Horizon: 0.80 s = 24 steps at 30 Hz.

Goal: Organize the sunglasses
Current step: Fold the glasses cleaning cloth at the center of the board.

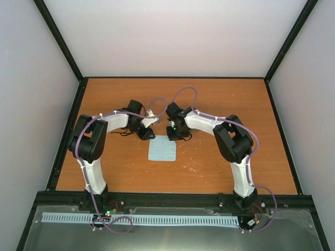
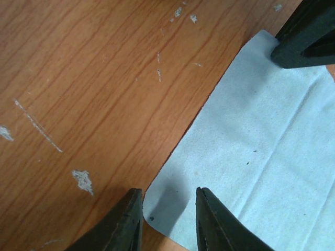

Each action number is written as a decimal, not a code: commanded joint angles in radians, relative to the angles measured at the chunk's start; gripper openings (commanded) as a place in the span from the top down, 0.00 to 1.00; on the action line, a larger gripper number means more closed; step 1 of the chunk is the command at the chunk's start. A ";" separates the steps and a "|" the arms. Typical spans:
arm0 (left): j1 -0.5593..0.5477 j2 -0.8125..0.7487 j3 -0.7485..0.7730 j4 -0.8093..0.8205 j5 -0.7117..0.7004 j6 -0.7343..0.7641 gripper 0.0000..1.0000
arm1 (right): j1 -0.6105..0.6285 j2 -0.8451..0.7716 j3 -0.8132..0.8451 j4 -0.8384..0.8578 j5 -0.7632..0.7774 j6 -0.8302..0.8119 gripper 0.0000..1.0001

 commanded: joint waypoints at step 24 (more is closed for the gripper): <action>0.005 -0.043 -0.007 -0.047 -0.032 0.017 0.99 | 0.009 0.019 -0.028 -0.003 0.016 0.006 0.97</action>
